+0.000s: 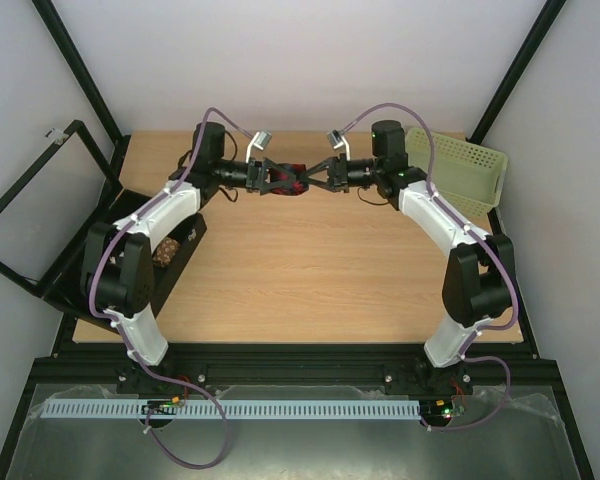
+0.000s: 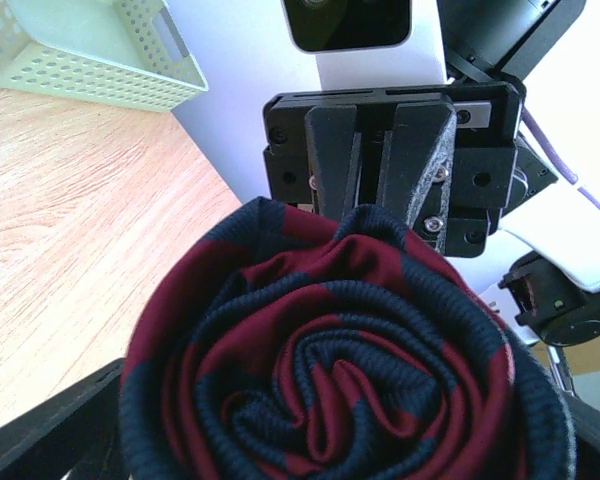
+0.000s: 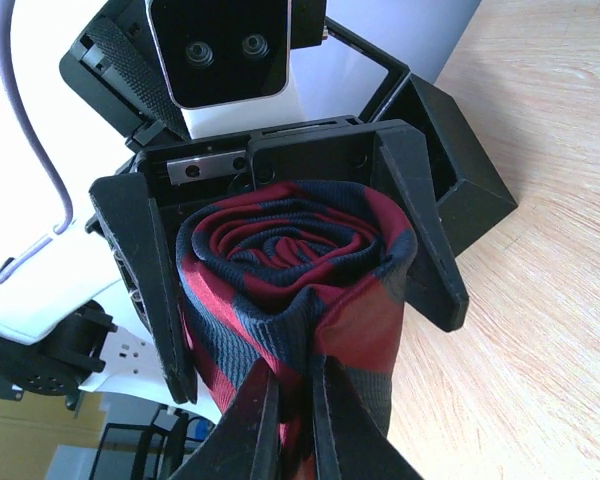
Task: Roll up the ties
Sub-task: Pass from the right arm to the left
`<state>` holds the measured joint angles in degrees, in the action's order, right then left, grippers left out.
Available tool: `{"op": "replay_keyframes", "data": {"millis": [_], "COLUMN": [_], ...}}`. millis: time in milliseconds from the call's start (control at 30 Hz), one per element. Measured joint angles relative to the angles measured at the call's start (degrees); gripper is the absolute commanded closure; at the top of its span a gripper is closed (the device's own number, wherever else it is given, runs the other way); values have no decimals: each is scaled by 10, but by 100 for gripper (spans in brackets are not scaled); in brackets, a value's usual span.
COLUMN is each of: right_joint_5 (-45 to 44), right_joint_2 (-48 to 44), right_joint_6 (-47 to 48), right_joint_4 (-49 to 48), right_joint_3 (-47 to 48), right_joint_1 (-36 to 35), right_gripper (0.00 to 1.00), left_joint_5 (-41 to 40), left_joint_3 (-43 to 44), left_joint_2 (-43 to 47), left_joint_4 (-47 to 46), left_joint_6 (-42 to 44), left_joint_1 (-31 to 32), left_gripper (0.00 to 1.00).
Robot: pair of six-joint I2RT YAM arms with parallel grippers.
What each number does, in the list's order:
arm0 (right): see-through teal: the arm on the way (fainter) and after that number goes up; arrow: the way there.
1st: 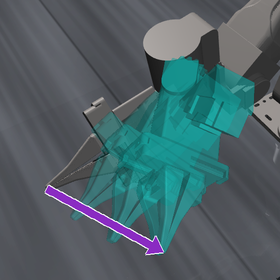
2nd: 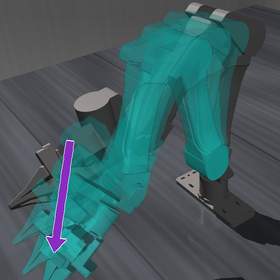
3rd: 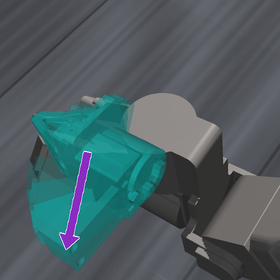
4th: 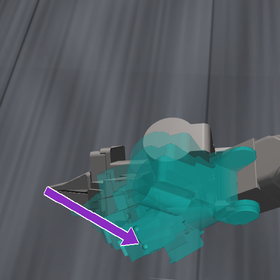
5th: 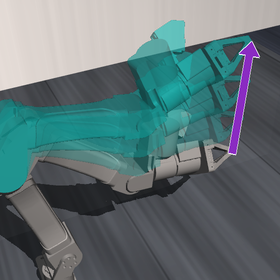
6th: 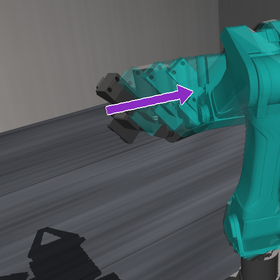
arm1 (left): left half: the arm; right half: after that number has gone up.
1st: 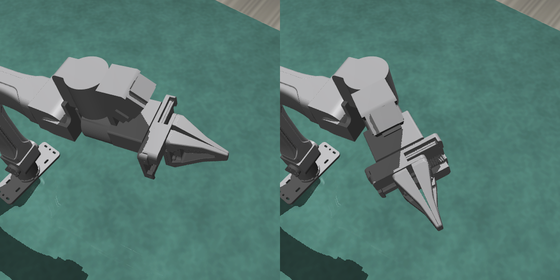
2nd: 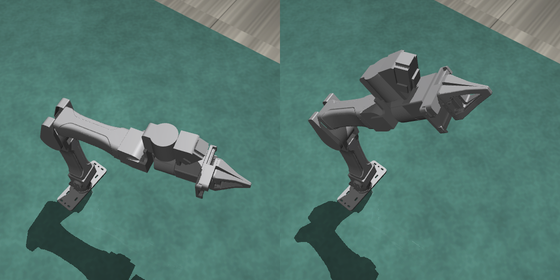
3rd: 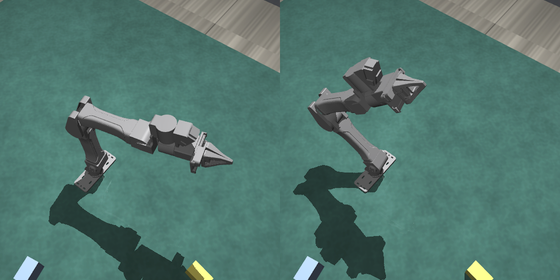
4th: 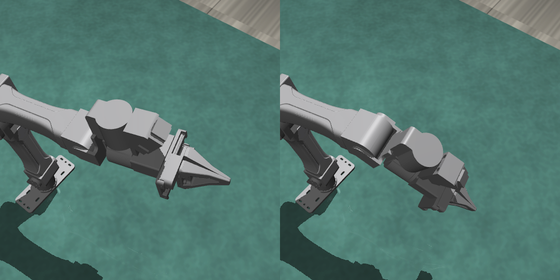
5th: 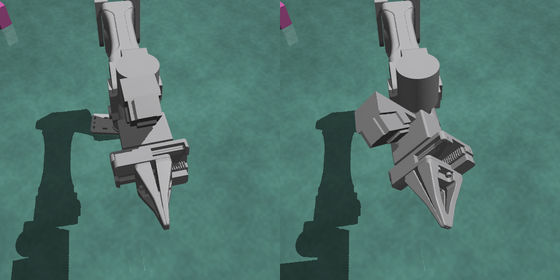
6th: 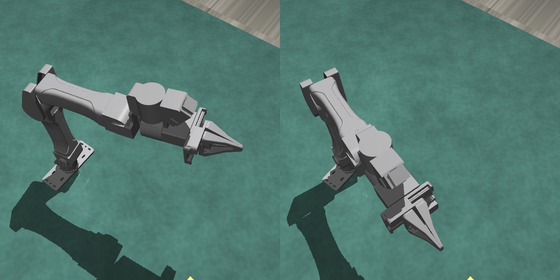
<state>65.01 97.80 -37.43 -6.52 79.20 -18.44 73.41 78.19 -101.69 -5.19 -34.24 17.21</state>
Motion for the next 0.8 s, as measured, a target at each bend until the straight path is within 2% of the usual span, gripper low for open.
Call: {"op": "replay_keyframes", "data": {"millis": [133,267,400,500,600,633,800], "right_joint_5": [-2,-3,-5,-7,-12,-14,-32], "right_joint_2": [0,0,0,0,0,0,0], "right_joint_6": [-1,-1,-2,-2,8,15,71], "right_joint_4": [-3,-3,-3,-4,0,6,53], "right_joint_3": [-1,-2,-3,-4,-3,-3,2], "right_joint_1": [-3,-6,-5,-4,-4,-4,-3], "right_gripper": [99,99,99,97,78,68,2], "left_joint_5": [3,4,5,5,2,1,-24], "left_joint_3": [-7,-10,-18,-21,-24,-24,-16], "left_joint_2": [0,0,0,0,1,1,12], "left_joint_4": [-34,-60,-76,-84,-88,-85,4], "left_joint_6": [-35,-58,-76,-83,-82,-80,-3], "left_joint_1": [4,9,9,7,4,1,-15], "left_gripper": [21,34,51,69,87,91,95]}}
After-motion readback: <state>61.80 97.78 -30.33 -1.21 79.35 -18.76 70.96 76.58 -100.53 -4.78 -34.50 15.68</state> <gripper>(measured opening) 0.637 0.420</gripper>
